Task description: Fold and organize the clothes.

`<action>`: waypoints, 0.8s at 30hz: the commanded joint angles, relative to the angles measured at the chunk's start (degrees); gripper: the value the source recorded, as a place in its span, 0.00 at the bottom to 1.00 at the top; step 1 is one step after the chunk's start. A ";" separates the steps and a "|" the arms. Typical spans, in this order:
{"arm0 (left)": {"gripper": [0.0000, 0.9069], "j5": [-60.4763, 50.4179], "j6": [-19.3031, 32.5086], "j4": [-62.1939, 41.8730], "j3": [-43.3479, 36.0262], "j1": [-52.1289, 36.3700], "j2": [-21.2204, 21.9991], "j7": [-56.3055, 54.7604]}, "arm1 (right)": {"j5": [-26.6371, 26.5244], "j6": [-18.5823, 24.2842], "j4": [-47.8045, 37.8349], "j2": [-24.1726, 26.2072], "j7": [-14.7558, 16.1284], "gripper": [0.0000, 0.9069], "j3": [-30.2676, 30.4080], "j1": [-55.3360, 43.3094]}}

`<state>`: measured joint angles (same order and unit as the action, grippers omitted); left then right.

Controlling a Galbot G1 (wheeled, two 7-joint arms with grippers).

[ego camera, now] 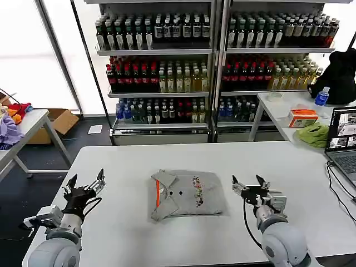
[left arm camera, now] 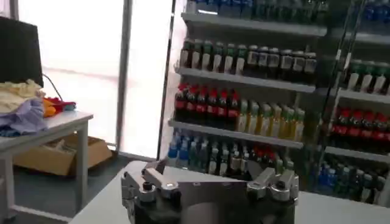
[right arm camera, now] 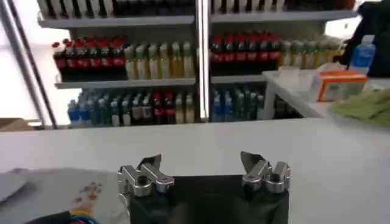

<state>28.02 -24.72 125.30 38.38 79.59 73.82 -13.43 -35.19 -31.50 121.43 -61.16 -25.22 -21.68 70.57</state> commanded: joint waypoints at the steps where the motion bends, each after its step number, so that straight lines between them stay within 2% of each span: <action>1: 1.00 -3.70 2.48 -0.33 0.55 0.62 -0.41 1.21 | 9.73 0.84 3.08 -2.70 2.96 1.00 -10.57 5.41; 5: 1.00 -3.65 2.56 -0.14 0.32 0.58 -0.52 1.68 | 12.46 1.58 4.34 -3.33 3.35 1.00 -11.93 6.14; 24: 1.00 -5.43 2.26 -0.36 0.92 0.32 -0.31 4.25 | 12.16 1.68 5.81 -3.18 3.00 1.00 -12.79 7.30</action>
<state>23.55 -22.48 125.14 39.09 80.01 73.38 -10.02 -24.48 -30.04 126.51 -64.07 -22.58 -33.13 77.10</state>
